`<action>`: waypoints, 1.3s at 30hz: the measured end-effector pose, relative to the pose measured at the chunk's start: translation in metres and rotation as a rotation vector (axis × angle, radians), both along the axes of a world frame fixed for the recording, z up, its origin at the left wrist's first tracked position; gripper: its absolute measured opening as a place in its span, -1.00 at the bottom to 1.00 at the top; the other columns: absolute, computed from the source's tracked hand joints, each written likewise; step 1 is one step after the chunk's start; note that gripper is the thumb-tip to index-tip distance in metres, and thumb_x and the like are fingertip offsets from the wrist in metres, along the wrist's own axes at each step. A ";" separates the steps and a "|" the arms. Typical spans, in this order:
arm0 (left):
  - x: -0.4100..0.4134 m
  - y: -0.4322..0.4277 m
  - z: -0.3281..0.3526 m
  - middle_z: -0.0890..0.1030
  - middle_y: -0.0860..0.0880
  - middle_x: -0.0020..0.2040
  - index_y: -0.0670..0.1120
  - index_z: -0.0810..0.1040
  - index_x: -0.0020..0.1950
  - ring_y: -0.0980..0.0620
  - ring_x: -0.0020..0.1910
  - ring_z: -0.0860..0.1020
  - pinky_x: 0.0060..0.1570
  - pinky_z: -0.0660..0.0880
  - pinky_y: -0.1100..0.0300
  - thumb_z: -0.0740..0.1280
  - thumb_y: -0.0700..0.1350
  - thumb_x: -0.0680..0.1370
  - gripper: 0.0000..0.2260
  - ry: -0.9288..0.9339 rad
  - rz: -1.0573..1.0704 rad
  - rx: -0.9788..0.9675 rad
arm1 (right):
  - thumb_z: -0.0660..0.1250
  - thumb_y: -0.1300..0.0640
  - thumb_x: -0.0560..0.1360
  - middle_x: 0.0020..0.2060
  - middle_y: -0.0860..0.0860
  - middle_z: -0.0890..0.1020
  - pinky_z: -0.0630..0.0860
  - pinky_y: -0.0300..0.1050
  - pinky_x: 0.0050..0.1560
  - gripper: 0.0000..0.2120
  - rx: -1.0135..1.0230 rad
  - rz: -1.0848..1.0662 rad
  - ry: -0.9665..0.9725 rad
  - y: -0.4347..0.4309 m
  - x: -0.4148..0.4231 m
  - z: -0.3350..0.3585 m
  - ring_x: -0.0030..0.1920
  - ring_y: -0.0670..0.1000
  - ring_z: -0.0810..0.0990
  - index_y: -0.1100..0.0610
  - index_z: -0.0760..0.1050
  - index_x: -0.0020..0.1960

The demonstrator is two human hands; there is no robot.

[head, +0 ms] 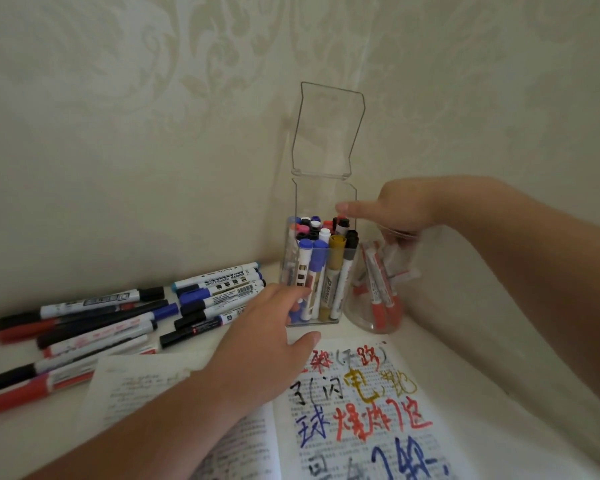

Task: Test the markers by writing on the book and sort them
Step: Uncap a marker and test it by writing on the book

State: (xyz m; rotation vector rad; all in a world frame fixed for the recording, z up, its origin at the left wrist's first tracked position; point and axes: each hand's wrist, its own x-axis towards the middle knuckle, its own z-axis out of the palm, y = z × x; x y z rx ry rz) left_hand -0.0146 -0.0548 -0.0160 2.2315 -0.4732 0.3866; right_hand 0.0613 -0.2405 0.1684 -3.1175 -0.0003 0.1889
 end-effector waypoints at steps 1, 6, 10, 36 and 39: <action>0.000 0.000 0.000 0.38 0.34 0.11 0.21 0.35 0.46 0.36 0.13 0.40 0.04 0.35 0.44 0.39 0.07 0.56 -0.51 -0.002 -0.001 0.001 | -0.03 -0.57 0.45 -0.07 0.15 0.71 0.50 0.02 0.10 -0.11 -0.034 0.026 -0.076 -0.002 -0.002 0.005 -0.11 0.10 0.65 0.21 0.67 -0.11; 0.000 0.000 0.001 0.44 0.30 0.05 0.17 0.49 0.34 0.30 0.09 0.43 0.03 0.37 0.43 0.40 0.06 0.56 -0.65 -0.010 -0.004 -0.018 | 0.37 -0.23 0.53 -0.38 0.06 0.67 0.40 -0.17 -0.28 -0.53 0.006 0.089 -0.395 -0.030 -0.027 0.059 -0.31 0.03 0.61 0.15 0.65 -0.28; -0.003 -0.001 0.008 0.56 0.20 -0.11 0.11 0.65 0.06 0.22 -0.03 0.51 -0.06 0.43 0.37 0.36 0.10 0.57 -0.86 -0.023 -0.031 -0.061 | 0.41 -0.29 0.34 -0.28 0.09 0.71 0.53 -0.05 -0.21 -0.60 0.511 0.035 -0.836 -0.069 -0.063 0.070 -0.35 0.07 0.59 0.06 0.64 -0.28; -0.021 -0.014 0.016 0.58 0.46 -0.09 0.41 0.33 0.34 0.43 -0.06 0.56 -0.15 0.39 0.55 0.14 0.14 0.63 -0.71 0.212 -0.338 0.002 | 0.37 0.21 0.59 -0.45 -0.10 0.56 0.40 -0.36 -0.39 -0.91 1.449 0.345 -0.302 -0.015 -0.092 -0.170 -0.45 -0.17 0.48 0.10 0.58 -0.09; -0.022 -0.013 0.019 0.57 0.47 -0.04 0.34 0.38 0.36 0.46 -0.03 0.54 -0.11 0.37 0.57 0.14 0.14 0.63 -0.70 0.140 -0.335 0.045 | 0.35 0.16 0.61 -0.43 -0.08 0.56 0.39 -0.33 -0.37 -0.87 1.413 0.401 -0.285 -0.016 -0.095 -0.168 -0.43 -0.15 0.48 0.06 0.60 -0.11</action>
